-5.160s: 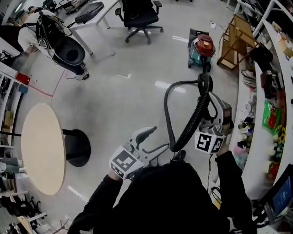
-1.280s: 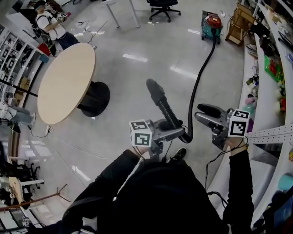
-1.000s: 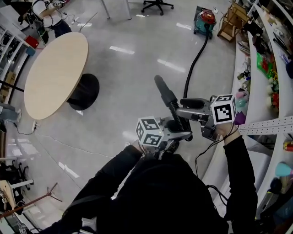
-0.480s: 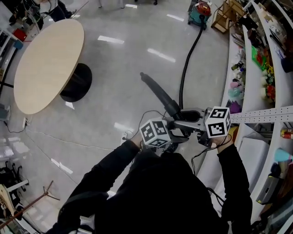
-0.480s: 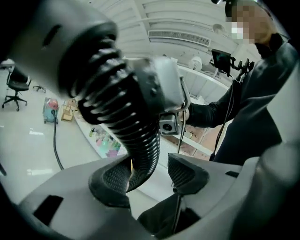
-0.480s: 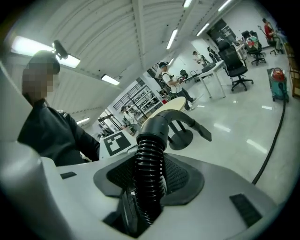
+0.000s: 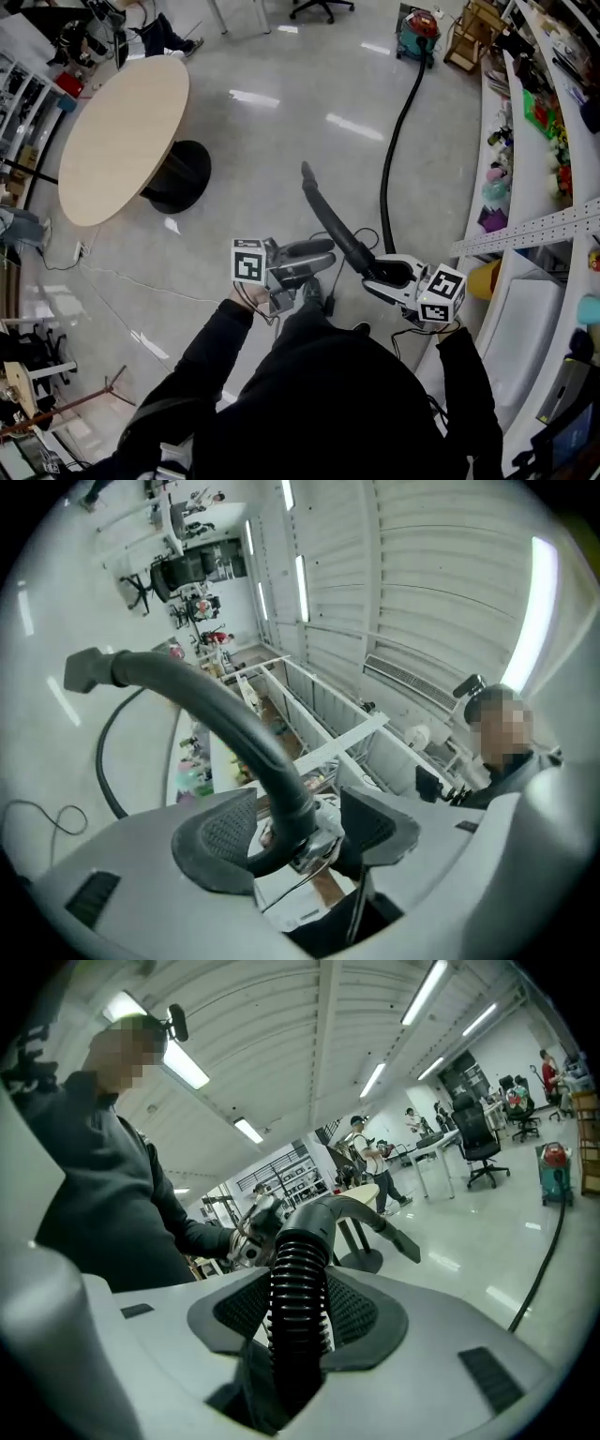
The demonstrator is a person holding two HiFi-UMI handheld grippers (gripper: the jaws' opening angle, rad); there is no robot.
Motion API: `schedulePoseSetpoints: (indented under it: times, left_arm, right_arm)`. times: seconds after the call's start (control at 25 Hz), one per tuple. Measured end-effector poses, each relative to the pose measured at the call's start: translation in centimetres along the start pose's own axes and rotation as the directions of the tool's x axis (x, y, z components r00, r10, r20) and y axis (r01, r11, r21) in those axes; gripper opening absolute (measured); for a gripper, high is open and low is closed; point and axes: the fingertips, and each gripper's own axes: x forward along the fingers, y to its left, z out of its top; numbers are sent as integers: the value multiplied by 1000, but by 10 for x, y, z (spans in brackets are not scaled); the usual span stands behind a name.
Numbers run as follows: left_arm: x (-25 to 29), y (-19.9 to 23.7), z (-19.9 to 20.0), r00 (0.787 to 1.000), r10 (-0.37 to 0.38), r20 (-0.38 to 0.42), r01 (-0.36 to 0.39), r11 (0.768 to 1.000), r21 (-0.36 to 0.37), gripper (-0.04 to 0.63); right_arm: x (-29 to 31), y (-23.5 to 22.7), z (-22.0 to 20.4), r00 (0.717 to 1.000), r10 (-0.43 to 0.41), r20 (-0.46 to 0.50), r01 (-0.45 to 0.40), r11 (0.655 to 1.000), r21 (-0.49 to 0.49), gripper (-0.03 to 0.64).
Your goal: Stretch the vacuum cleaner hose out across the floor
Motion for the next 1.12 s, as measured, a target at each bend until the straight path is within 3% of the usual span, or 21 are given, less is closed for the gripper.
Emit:
schedulePoseSetpoints:
  times: [0.08, 0.2, 0.4, 0.44, 0.52, 0.6, 0.72, 0.88, 1.0, 1.12]
  left_arm:
    - [22, -20, -20, 998, -50, 31, 52, 996, -69, 326]
    - [48, -28, -49, 985, -72, 155, 100, 979, -180, 337]
    - [82, -22, -80, 958, -10, 286, 73, 974, -213, 336]
    - [87, -21, -85, 957, 13, 290, 48, 979, -201, 311]
    - [96, -25, -93, 958, 43, 283, 6, 986, -169, 193]
    - [104, -38, -100, 967, 42, 251, -14, 994, -112, 175]
    - [114, -56, -119, 991, 57, 123, -64, 996, 55, 169]
    - [117, -75, -153, 995, 57, -85, -30, 957, 288, 161]
    - [111, -85, -174, 976, 43, -214, 42, 925, 377, 158]
    - [95, -91, -180, 969, -8, -247, 101, 925, 366, 155]
  right_arm:
    - [-21, 17, -21, 999, -12, 44, 12, 1000, -7, 184]
    - [-52, 38, -52, 996, -16, 92, 21, 999, -49, 184]
    - [-79, 70, -94, 999, 14, 47, -8, 992, -127, 184]
    - [-83, 73, -100, 999, 18, 47, -12, 991, -130, 184]
    - [-88, 78, -107, 999, 13, 39, -7, 989, -145, 184]
    - [-90, 83, -113, 1000, -5, 12, 7, 984, -176, 184]
    - [-86, 87, -127, 998, -48, -51, 35, 973, -227, 184]
    - [-70, 91, -152, 982, -114, -153, 71, 962, -264, 207]
    - [-78, 91, -170, 970, -92, -224, 62, 989, -137, 221]
    - [-87, 98, -170, 960, -70, -270, 73, 997, 4, 236]
